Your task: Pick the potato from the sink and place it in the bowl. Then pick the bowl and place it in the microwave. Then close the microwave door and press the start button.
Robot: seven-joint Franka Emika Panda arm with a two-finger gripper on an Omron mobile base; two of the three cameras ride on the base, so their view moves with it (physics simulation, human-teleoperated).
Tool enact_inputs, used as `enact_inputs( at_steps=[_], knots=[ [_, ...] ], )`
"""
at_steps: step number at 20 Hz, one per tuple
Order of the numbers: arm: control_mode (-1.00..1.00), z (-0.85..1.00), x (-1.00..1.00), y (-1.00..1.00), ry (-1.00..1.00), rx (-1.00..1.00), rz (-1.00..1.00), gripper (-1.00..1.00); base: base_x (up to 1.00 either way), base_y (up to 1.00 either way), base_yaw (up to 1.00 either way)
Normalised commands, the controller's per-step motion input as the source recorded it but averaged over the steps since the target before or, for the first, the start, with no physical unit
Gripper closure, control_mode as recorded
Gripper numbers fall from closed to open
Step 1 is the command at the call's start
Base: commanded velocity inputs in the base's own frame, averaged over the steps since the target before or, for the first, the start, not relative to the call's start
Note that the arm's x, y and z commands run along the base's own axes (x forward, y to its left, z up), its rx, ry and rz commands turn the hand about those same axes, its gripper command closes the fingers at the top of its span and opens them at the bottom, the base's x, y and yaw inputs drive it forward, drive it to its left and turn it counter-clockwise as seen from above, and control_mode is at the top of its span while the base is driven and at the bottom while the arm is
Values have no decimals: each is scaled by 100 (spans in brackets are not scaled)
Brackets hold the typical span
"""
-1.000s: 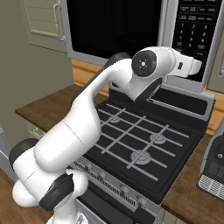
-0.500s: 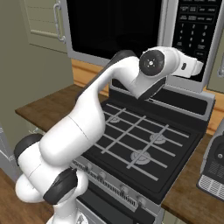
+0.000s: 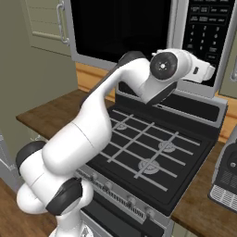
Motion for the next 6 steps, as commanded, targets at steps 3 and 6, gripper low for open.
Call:
enact_inputs(
  at_steps=[3,6],
  knots=[
    [-100,0,-30,9,-11,7,1,100,0,0,0],
    [-100,0,-44,25,-13,6,0,100,0,0,0]
  ],
)
